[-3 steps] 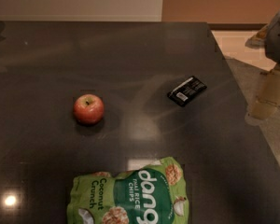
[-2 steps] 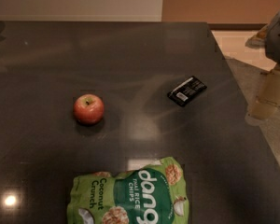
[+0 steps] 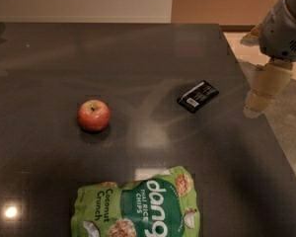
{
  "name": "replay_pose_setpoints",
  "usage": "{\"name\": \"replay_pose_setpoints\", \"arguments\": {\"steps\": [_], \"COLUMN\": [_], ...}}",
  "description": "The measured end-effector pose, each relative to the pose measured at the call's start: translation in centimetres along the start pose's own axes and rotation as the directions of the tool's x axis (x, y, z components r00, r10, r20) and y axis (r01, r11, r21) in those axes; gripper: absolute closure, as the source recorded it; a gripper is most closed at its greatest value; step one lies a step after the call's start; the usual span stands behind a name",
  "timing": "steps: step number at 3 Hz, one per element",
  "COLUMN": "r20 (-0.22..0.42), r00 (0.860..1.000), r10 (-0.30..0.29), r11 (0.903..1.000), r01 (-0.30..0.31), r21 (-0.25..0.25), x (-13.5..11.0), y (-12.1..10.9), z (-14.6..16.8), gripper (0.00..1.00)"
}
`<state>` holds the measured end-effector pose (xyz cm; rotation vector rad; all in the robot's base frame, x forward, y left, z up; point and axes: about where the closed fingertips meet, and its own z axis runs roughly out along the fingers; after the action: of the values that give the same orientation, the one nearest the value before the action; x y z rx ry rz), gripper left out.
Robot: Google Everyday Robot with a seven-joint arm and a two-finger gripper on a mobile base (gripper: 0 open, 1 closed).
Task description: Pick rxbar chocolate
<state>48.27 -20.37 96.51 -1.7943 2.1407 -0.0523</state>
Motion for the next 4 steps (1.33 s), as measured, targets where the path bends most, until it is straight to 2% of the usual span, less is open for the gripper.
{"name": "replay_pose_setpoints", "arguments": {"steps": [2,3,4], "r20": [0.013,0.004,-0.007], "r00": [0.998,0.996,0.989], "r10": [-0.053,-0.090,-0.147], "r11": [0.9969,0.9903,0.9774], "r01": [0.054,0.090,0.145], "r21": [-0.057,-0.106,-0.154], "x": [-1.1,-1.2,-1.2], "y": [-4.5,-7.0,-8.6], "z": [4.6,7.5,10.5], "gripper": [0.00,0.00,0.00]}}
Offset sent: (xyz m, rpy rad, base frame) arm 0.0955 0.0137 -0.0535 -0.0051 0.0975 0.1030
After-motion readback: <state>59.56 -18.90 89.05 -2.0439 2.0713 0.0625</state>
